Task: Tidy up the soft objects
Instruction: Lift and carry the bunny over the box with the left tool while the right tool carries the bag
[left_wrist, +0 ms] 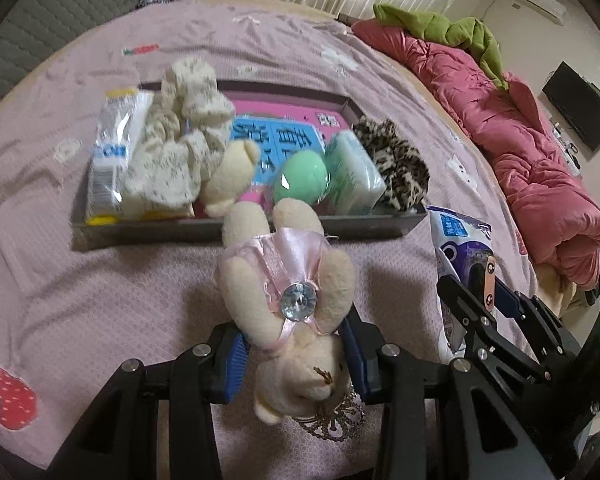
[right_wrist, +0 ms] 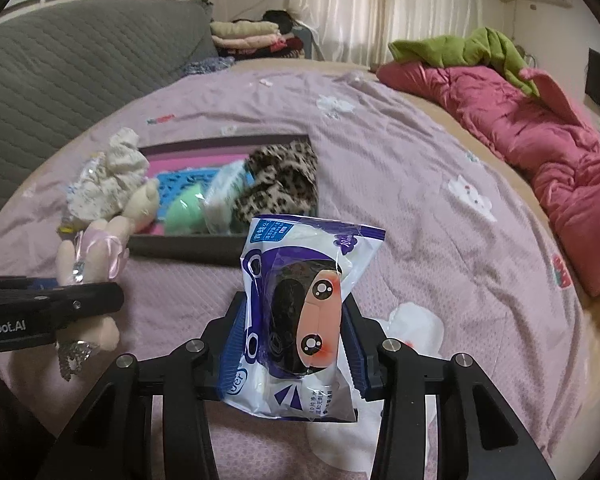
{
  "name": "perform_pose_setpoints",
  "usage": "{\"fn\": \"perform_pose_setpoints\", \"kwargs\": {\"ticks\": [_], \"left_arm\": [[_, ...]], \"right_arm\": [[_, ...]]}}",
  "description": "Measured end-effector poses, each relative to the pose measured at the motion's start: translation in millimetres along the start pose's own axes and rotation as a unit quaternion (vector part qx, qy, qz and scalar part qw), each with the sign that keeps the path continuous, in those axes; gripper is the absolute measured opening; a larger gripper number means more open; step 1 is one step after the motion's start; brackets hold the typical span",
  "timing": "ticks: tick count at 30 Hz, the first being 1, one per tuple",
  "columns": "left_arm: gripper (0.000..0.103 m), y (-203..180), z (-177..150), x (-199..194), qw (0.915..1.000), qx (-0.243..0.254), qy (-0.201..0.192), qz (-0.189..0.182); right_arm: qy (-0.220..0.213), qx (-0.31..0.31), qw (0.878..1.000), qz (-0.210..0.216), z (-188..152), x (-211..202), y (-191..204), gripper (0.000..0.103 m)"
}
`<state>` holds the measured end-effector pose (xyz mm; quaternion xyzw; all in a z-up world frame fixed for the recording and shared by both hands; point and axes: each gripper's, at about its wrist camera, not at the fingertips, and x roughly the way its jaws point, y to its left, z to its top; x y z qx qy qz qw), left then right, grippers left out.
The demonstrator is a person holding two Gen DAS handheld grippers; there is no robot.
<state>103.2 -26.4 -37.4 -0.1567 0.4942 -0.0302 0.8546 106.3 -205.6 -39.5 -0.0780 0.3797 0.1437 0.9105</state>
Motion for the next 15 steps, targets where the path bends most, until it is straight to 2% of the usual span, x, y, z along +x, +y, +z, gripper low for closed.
{"fn": "perform_pose_setpoints", "kwargs": {"ticks": [15], "left_arm": [[0.042, -2, 27, -32, 0.9986, 0.015, -0.051, 0.008]], "right_arm": [[-0.046, -0.015, 0.999, 0.013, 29, -29, 14, 0.046]]}}
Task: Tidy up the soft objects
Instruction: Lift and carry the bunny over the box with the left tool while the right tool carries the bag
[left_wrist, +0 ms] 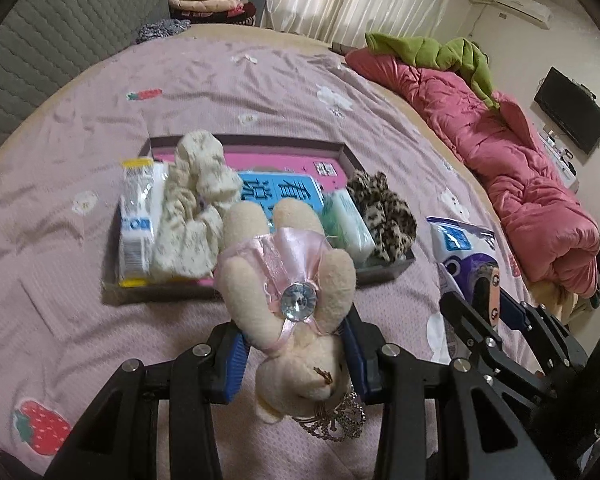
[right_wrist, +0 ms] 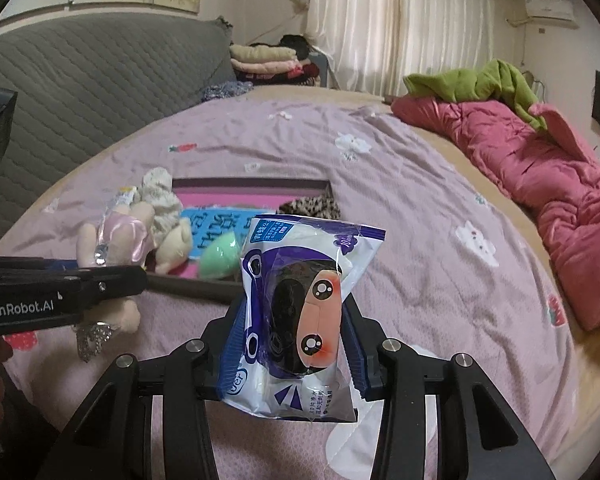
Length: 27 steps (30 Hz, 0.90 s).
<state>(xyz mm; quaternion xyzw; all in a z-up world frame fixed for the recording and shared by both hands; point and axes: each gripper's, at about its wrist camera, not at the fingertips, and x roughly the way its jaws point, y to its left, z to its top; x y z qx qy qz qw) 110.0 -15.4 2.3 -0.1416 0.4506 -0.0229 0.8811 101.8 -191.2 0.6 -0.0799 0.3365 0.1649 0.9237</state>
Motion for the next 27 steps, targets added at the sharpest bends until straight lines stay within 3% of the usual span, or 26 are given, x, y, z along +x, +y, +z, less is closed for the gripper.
{"fn": "perform_pose_setpoints", "kwargs": {"ticks": [27], "left_arm": [[0.042, 23, 55, 17, 0.9996, -0.02, -0.02, 0.009]], "right_arm": [[-0.05, -0.025, 0.998, -0.005, 75, 25, 6, 0.046]]}}
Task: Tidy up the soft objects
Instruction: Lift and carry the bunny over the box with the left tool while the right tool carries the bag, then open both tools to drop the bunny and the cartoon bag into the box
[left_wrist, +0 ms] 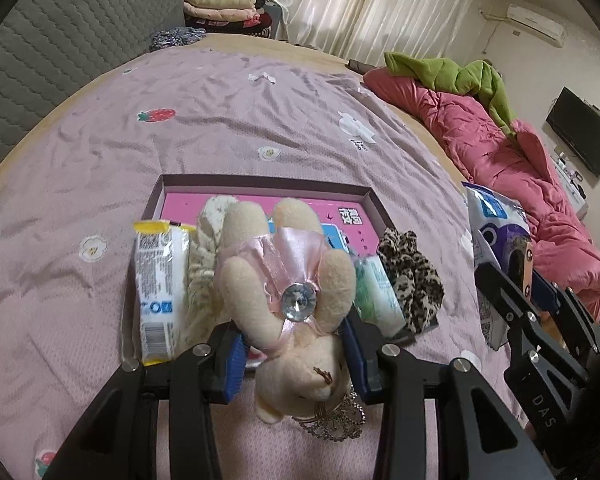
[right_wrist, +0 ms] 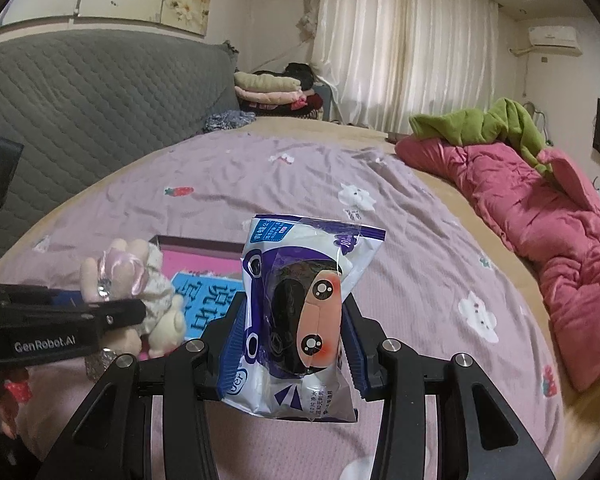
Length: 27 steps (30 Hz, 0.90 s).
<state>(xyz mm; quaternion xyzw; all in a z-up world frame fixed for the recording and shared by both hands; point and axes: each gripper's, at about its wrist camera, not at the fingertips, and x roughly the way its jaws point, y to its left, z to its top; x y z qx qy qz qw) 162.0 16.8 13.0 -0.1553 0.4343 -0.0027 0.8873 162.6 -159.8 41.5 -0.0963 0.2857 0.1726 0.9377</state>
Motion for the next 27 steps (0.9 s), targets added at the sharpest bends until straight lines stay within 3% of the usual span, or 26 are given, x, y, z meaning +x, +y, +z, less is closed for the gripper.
{"fn": "perform_pose_setpoints", "kwargs": {"ticks": [7, 22, 27], "left_arm": [[0.042, -3, 12, 13, 1.0, 0.003, 0.001, -0.001], [0.043, -13, 9, 63, 0.9983, 0.03, 0.046, 0.015], [0.048, -11, 10, 68, 0.9982, 0.029, 0.048, 0.02]], "right_arm": [[0.002, -0.006, 1.0, 0.013, 9, 17, 3, 0.046], [0.098, 0.007, 0.995, 0.033, -8, 93, -5, 0.049], [0.1, 0.031, 0.994, 0.038, -13, 94, -14, 0.064]]}}
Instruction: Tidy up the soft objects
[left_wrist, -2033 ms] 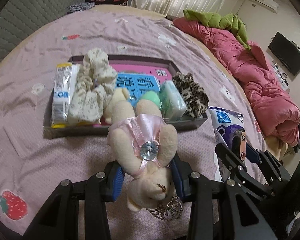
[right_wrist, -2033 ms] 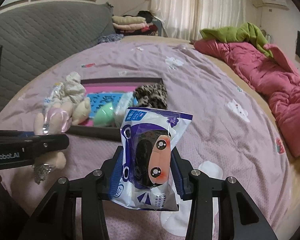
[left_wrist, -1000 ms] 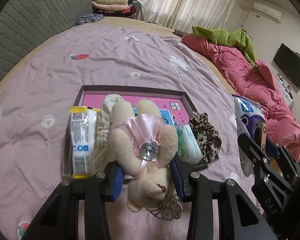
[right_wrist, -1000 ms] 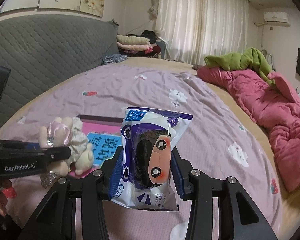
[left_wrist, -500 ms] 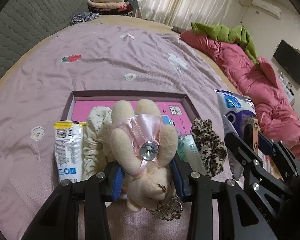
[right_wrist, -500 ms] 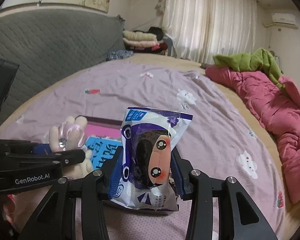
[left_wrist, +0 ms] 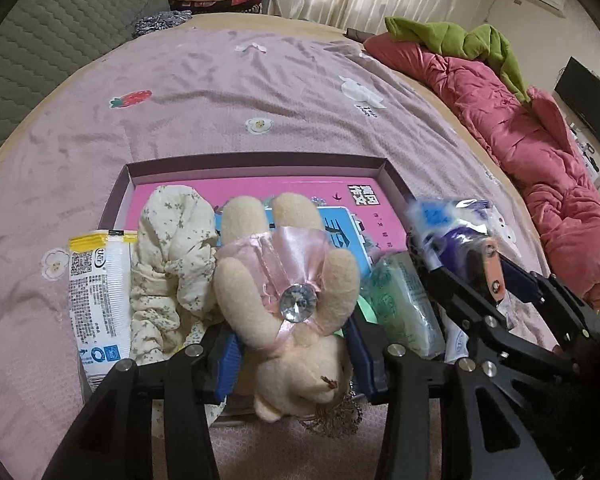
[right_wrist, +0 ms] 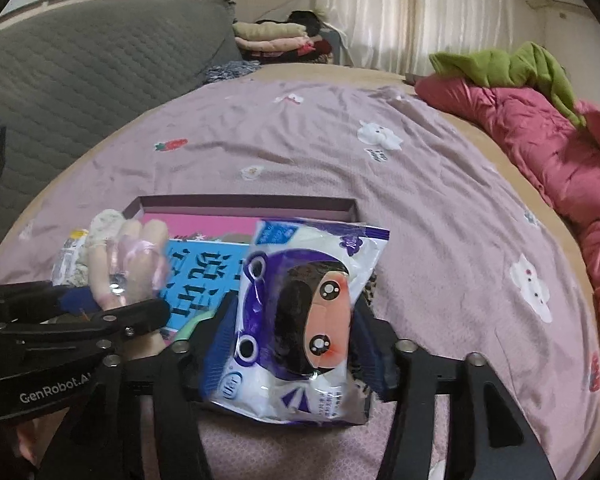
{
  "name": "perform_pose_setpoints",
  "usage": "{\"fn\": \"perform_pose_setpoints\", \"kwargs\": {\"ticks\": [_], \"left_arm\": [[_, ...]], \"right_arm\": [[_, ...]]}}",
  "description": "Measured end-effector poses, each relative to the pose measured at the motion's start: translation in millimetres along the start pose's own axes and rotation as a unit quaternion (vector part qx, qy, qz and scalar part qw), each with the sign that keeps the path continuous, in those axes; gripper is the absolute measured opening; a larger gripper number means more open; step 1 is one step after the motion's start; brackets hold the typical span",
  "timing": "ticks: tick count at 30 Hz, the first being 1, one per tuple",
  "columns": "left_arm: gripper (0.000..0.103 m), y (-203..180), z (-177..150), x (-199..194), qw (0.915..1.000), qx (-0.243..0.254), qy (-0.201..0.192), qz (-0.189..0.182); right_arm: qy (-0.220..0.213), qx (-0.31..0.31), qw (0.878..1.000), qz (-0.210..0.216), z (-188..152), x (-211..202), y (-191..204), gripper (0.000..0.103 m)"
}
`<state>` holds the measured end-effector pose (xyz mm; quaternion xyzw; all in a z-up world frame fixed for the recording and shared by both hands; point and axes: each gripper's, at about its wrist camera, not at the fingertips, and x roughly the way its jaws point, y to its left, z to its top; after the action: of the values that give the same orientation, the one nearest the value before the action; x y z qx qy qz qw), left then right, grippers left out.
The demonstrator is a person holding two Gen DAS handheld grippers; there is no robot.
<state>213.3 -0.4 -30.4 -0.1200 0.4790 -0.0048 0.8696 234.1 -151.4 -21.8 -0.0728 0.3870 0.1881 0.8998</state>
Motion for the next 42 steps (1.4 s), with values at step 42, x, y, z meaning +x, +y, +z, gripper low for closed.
{"fn": "perform_pose_setpoints", "kwargs": {"ticks": [42], "left_arm": [[0.063, 10, -92, -126, 0.9948, -0.003, -0.073, 0.071]], "right_arm": [[-0.06, -0.006, 0.998, -0.016, -83, -139, 49, 0.074]]}}
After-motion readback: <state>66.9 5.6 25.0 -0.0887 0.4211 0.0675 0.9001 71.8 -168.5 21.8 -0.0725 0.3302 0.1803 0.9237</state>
